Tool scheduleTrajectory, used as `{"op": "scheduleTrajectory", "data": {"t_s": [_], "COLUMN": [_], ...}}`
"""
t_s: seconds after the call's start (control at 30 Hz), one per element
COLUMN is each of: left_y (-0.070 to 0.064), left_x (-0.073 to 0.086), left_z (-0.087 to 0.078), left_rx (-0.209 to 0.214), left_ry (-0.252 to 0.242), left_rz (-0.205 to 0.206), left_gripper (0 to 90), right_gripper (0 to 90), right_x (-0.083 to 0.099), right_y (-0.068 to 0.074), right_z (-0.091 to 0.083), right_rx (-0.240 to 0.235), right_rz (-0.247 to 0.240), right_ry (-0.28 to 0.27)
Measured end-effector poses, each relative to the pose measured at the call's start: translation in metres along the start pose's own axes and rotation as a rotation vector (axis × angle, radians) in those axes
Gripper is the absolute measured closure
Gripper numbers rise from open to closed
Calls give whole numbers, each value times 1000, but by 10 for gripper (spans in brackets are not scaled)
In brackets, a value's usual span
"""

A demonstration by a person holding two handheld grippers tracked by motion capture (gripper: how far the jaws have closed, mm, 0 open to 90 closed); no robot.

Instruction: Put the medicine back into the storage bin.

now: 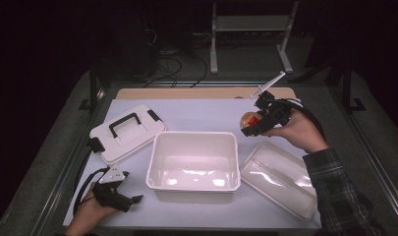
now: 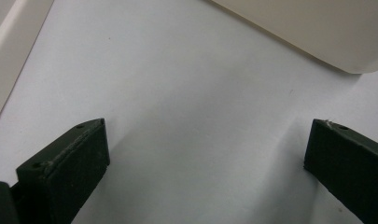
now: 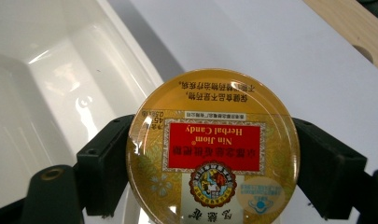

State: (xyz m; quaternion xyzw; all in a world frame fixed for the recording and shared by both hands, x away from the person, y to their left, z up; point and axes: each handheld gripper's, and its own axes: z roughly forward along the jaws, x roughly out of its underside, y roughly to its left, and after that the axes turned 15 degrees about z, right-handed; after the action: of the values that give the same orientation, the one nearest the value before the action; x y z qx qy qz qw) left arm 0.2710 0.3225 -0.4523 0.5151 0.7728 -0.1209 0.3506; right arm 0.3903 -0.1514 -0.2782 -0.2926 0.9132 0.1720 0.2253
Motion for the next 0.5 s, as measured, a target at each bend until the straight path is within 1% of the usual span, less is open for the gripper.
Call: {"op": "scheduleTrajectory", "data": {"t_s": [0.1, 0.13, 0.17, 0.2, 0.23, 0.27, 0.3, 0.33, 0.37, 0.4, 0.47, 0.5], "left_y": [0, 0, 0, 0, 0, 0, 0, 0, 0, 0, 0, 0], "left_x": [0, 0, 0, 0, 0, 0, 0, 0, 0, 0, 0, 0], "left_z": [0, 0, 0, 0, 0, 0, 0, 0, 0, 0, 0, 0], "left_rx": [0, 0, 0, 0, 0, 0, 0, 0, 0, 0, -1, 0], "left_ry": [0, 0, 0, 0, 0, 0, 0, 0, 0, 0, 0, 0], "left_rz": [0, 0, 0, 0, 0, 0, 0, 0, 0, 0, 0, 0], "left_gripper": [0, 0, 0, 0, 0, 0, 0, 0, 0, 0, 0, 0], "right_gripper": [199, 199, 199, 199, 199, 199, 199, 199, 199, 199, 199, 199], "right_x": [-1, -3, -3, -3, -4, -4, -5, -5, -7, -7, -8, -9], "right_y": [7, 13, 17, 17, 24, 24, 31, 31, 38, 38, 44, 51], "right_z": [-1, -2, -2, -2, -2, -2, -2, -2, -2, -2, -1, 2], "right_rx": [-6, -19, -24, -24, -34, -34, -47, -47, -61, -61, -67, -74], "right_rz": [-19, -41, -50, -50, -79, -79, -101, -101, -129, -129, -147, -175], "right_ry": [0, 2, 2, 2, 4, 4, 3, 3, 2, 2, 5, 12]}}
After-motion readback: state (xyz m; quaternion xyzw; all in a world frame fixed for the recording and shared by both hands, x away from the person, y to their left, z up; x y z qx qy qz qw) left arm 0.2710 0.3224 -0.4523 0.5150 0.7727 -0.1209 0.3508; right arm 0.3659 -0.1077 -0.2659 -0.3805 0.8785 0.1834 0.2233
